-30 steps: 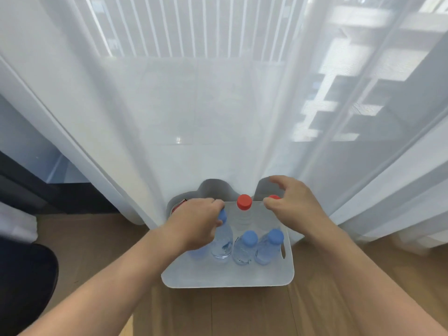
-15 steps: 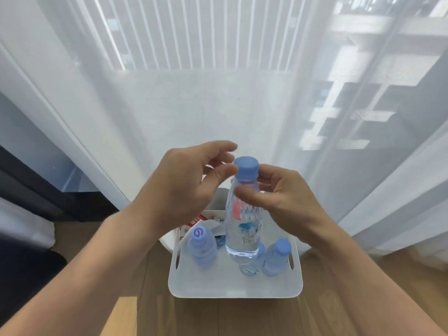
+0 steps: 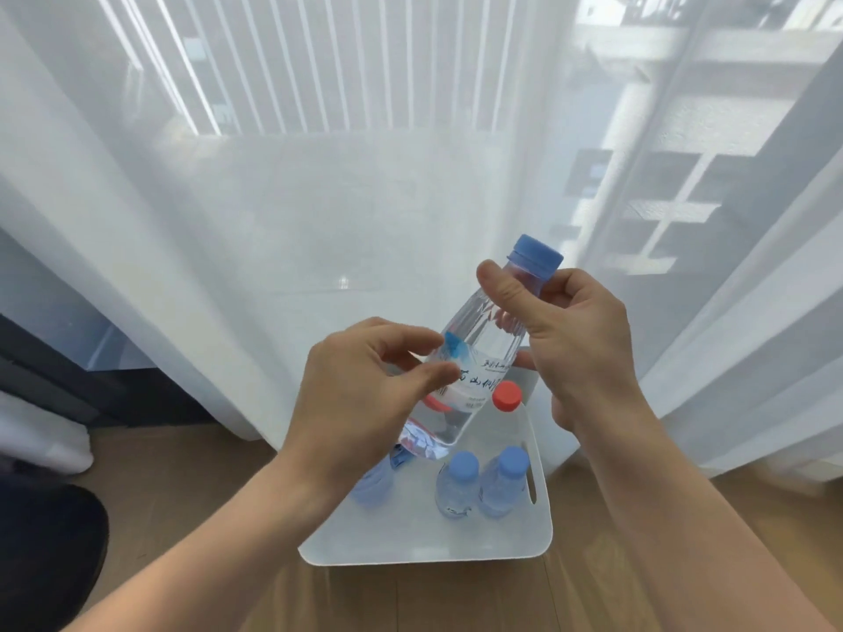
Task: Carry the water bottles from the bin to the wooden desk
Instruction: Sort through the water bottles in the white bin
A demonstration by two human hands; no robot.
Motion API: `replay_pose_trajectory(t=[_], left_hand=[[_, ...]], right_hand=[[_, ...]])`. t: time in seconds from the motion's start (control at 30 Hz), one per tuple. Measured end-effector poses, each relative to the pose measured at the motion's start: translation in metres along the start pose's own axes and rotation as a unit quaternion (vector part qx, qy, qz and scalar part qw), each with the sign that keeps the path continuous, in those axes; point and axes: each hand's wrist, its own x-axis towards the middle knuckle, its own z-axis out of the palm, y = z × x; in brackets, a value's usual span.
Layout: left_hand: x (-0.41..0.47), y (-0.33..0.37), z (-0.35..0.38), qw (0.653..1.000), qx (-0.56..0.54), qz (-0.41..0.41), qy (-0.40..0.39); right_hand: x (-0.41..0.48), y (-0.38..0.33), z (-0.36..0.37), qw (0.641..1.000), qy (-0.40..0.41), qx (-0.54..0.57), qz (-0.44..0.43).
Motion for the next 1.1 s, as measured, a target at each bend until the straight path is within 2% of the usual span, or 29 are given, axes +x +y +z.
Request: replay_pose_trajectory(t=[0.13,0.27,0.33,0.43,0.53,0.6,0.73,0.8,0.9,1.1], left_hand=[[0.003,0.003,-0.001,0.992,-0.091,-0.083,-0.035],[-0.002,0.0,0.002,0.998,0.031,-0.048,-0.022],[-0.004,0.0,0.003,0.999,0.037,-0.036,-0.013],[0.0,-0.001,-0.001,0.996,-0.018,-0.081,-0.009],[0.009,0.0,-0.009,0.982,-0.115,-0.139,-0.055],[0.011,0.0,-0.012,0.978,-0.126,-0.145,-0.082],[0.008,0.004,-0.015,0.981,-0.105,-0.116,-0.113],[0.006,0.008,-0.019,0.979,-0.065,-0.089,-0.172],[0.002,0.011,-0.025,0.965,0.004,-0.044,-0.26],[-0.013,0.027,-0.02,0.932,0.128,0.057,-0.334]], right_hand=[[0.0,0.0,0.0,1.0,0.002,0.011,0.01],[0.0,-0.001,0.0,1.0,0.008,0.016,0.012],[-0.001,-0.003,0.0,1.0,0.012,0.02,0.016],[-0.001,-0.007,-0.001,0.999,0.01,0.03,0.032],[-0.001,-0.01,-0.003,0.999,0.005,0.036,0.038],[-0.002,-0.01,-0.003,0.999,0.0,0.031,0.037],[0.0,-0.005,-0.001,0.999,0.032,0.004,0.011],[0.002,-0.002,-0.002,0.997,0.072,-0.014,-0.019],[0.003,0.001,-0.002,0.99,0.119,-0.043,-0.066],[-0.003,0.003,0.005,0.985,0.145,-0.058,-0.078]])
